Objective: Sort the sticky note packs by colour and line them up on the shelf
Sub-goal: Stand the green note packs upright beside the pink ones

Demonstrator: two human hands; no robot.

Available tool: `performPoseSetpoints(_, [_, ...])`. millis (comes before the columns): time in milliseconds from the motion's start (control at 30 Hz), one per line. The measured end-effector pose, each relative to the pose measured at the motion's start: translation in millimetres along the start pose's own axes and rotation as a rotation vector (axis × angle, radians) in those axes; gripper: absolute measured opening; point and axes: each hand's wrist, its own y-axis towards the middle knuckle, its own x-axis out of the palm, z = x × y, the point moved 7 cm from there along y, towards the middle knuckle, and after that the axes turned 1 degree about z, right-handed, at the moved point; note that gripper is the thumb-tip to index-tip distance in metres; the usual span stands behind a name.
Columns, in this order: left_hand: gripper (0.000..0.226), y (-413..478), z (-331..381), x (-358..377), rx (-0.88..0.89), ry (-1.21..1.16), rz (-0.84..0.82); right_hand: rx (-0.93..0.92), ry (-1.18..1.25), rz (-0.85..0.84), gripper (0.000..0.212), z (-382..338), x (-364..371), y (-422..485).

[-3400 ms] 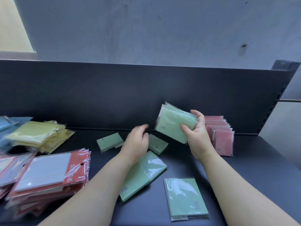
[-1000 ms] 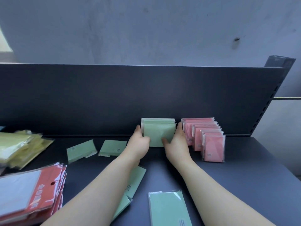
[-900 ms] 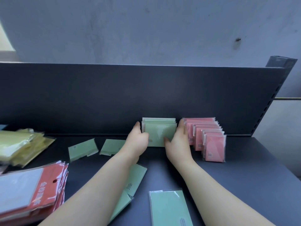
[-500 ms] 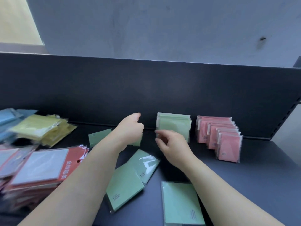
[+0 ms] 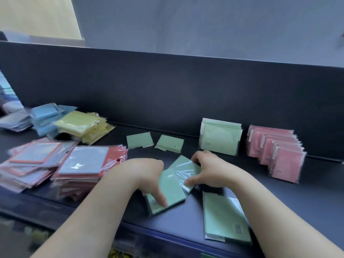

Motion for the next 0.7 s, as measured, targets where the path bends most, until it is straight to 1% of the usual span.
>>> performPoseSetpoints(67, [0.065, 0.8, -4.7, -1.5, -0.017, -0.072, 0.057, 0.027, 0.06, 0.001, 0.057, 5.2, -1.6, -1.6])
performPoseSetpoints(100, [0.061, 1.5, -7.5, -5.1, -0.023, -0.119, 0.116, 0.049, 0.105, 0.001, 0.056, 8.5, -3.2, -3.1])
performPoseSetpoints(200, [0.037, 5.8, -14.8, -20.8, -0.008, -0.3, 0.347, 0.125, 0.281, 0.03, 0.054, 22.2, -10.7, -5.2])
performPoseSetpoints(267, [0.024, 9.7, -17.8, -29.6, 0.005, -0.416, 0.476, 0.153, 0.344, 0.07, 0.039, 31.6, -18.7, -5.0])
performPoseSetpoints(333, [0.02, 14.6, -20.0, -35.2, 0.005, -0.543, 0.57, 0.161, 0.422, 0.081, 0.022, 40.3, -25.9, -5.8])
performPoseSetpoints(367, [0.019, 17.1, -21.4, -36.1, -0.003, -0.619, 0.6, 0.16, 0.496, 0.081, 0.019, 43.7, -29.5, -7.2])
performPoseSetpoints(467, [0.02, 27.8, -21.1, -33.1, 0.022, -0.887, 0.6, 0.126, 0.752, 0.107, 0.026, 52.0, -44.3, -15.6])
performPoseSetpoints(533, [0.024, 32.2, -13.7, -31.8, 0.075, -1.061, 0.556, 0.083, 0.893, 0.115, 0.029, 56.0, -51.0, -22.3])
performPoseSetpoints(600, [0.026, 36.9, -1.9, -32.9, 0.124, -1.188, 0.505, 0.057, 1.021, 0.094, 0.028, 59.9, -49.6, -26.5])
performPoseSetpoints(700, [0.024, 41.9, 25.9, -35.4, 0.217, -1.346, 0.35, 0.074, 1.05, 0.098, 0.021, 64.6, -42.5, -29.5])
